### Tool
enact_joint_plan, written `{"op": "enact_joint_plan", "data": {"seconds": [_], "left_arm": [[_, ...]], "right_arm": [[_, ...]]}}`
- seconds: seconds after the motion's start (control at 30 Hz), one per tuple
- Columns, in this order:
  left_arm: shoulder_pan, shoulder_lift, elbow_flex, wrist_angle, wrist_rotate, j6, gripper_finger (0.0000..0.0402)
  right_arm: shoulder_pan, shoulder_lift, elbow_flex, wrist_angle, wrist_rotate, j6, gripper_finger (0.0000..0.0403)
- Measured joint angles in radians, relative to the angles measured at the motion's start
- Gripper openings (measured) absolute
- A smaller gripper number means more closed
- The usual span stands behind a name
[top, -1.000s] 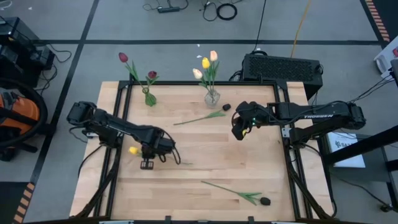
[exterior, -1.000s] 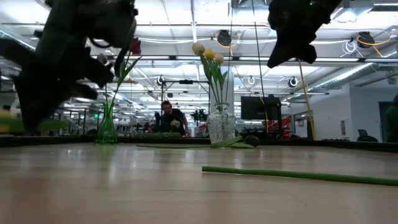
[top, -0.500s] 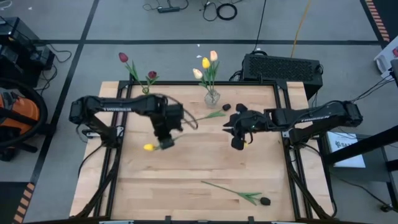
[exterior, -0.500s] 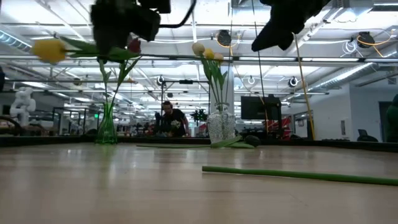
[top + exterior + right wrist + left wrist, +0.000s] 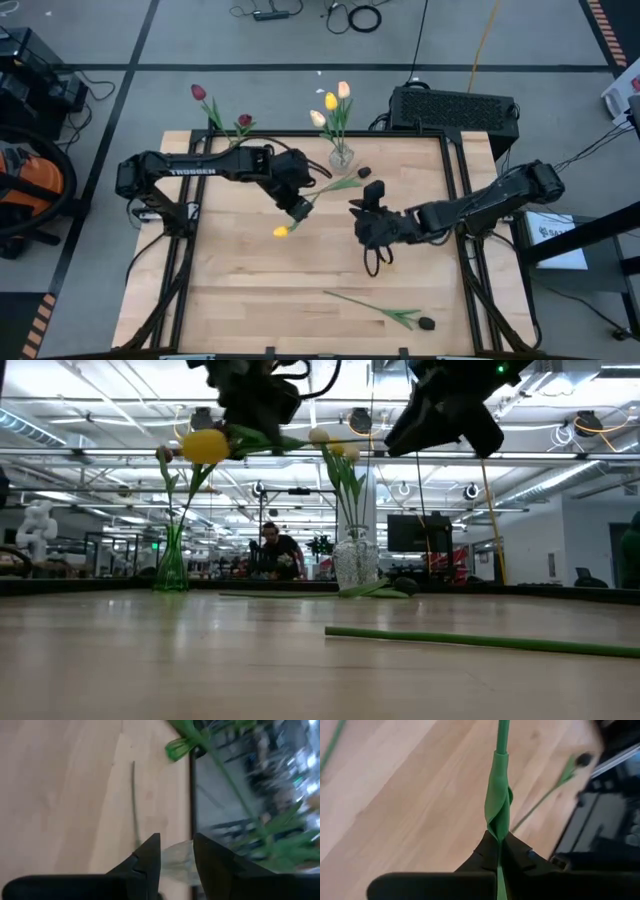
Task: Sort flowers into vase by color
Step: Put the yellow tulip into the transparent vase
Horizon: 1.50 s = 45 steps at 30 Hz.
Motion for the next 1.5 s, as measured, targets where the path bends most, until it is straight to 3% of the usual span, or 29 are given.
{"op": "enact_joint_plan", "data": {"seconds": [0.47,0.7,1.2,1.5], "left_arm": [[-0.046,0.025,-0.001,0.174,0.058,-0.157,0.0005],[-0.055,0.025,-0.001,0.205,0.069,-0.184,0.0005],[-0.066,0.024,-0.001,0.268,0.125,-0.262,0.0007],[-0.066,0.024,-0.001,0.359,0.128,-0.288,0.0008]], "right_arm": [[0.048,0.124,0.001,0.388,0.039,-0.433,0.0162],[0.037,0.129,0.002,0.423,0.077,-0.557,0.0185],[0.031,0.129,0.002,0.478,0.072,-0.756,0.0107],[0.030,0.129,0.002,0.545,0.069,-0.787,0.0093]]}}
